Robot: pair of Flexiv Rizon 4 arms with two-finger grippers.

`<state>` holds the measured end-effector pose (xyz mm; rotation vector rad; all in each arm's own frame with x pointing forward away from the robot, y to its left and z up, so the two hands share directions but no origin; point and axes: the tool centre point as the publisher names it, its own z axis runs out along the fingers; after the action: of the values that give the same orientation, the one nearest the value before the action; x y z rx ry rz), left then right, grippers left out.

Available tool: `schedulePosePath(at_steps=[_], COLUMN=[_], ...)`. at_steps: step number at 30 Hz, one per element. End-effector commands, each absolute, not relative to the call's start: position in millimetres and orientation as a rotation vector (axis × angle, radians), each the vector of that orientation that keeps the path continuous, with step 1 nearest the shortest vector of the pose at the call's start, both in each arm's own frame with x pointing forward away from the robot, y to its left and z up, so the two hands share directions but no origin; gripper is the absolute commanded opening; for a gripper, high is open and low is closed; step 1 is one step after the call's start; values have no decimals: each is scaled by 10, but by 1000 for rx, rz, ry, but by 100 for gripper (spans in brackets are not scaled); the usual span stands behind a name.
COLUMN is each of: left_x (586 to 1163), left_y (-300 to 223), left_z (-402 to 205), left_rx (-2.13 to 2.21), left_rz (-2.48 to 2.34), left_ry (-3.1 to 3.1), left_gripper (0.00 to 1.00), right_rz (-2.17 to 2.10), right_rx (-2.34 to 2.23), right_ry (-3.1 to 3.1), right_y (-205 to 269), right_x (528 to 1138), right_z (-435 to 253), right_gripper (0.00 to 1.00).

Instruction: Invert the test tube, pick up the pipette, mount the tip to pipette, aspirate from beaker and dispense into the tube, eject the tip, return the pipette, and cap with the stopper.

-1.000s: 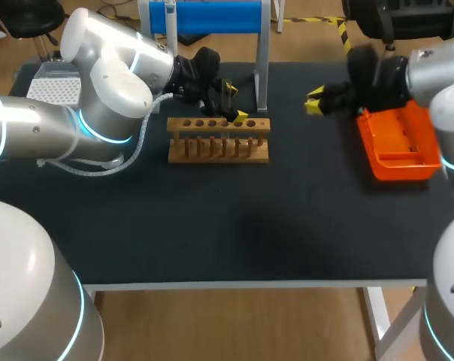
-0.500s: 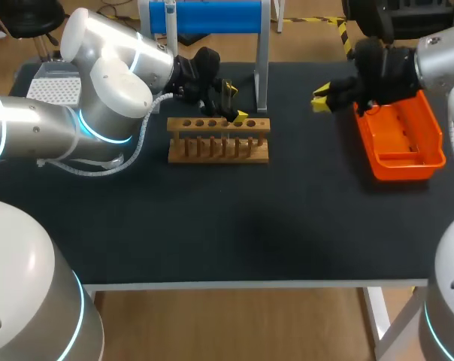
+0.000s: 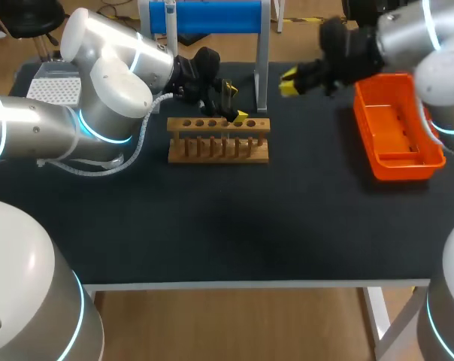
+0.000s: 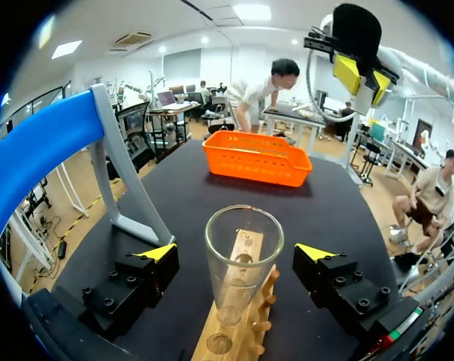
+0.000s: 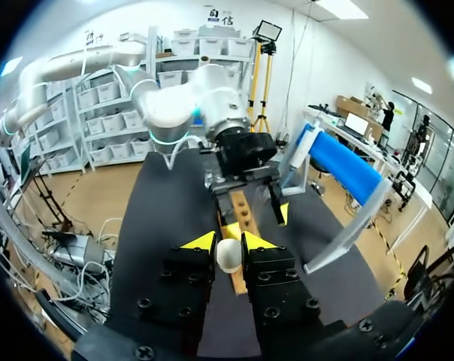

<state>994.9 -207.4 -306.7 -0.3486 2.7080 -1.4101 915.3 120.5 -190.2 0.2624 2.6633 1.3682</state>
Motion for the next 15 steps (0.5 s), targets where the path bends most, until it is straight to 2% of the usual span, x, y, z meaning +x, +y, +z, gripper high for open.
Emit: schedulePosePath(at_steps=[1, 15], left_x=[9953, 9953], left_y=[-2080, -2080], left_z=[-3065, -3065], left_rx=[-350, -350], left_rz=[-1406, -1406], left_ry=[2710, 2710], left_gripper=[100, 100], right_rz=[1324, 1227], right_rx=[236, 175], right_ry=[2754, 2824], right_y=[1638, 2179], right_x=[9602, 9899], right_z=[-2049, -2106], right_gripper=[0, 0])
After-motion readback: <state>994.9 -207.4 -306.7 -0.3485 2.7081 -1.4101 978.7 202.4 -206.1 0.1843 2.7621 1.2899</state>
